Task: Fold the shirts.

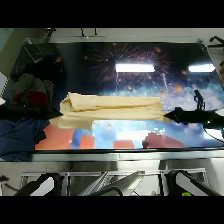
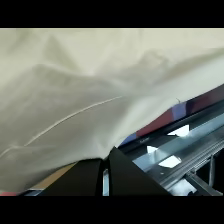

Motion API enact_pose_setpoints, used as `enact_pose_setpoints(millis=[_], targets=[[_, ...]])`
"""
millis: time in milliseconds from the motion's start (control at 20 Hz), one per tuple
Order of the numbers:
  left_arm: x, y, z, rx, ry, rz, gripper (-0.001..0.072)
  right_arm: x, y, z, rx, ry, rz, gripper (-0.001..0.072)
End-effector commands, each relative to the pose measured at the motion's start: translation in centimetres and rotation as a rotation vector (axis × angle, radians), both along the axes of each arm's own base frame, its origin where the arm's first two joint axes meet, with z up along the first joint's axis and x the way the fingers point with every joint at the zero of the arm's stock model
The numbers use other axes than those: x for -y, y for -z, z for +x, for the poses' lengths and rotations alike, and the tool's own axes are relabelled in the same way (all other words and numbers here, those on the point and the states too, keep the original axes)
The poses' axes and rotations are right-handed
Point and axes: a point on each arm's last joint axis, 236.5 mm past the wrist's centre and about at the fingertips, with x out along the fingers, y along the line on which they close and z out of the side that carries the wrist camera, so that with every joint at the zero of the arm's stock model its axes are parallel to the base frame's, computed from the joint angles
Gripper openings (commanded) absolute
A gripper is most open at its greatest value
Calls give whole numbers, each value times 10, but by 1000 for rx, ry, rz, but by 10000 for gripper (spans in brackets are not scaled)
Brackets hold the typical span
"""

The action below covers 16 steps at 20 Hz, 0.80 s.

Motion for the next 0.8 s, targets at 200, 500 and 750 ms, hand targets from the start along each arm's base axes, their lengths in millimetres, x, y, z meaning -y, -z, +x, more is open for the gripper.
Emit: enact_pose_setpoints(millis=[200, 500, 750], targets=[[22, 82, 107, -116, 142, -31, 21, -8, 50, 96, 73, -24, -81, 17], [10, 125, 135, -160, 176, 3, 51, -3, 68, 107, 83, -62, -105, 140], [0, 89, 173, -38, 145, 31, 697, 42, 59, 113, 69, -82, -270, 509]])
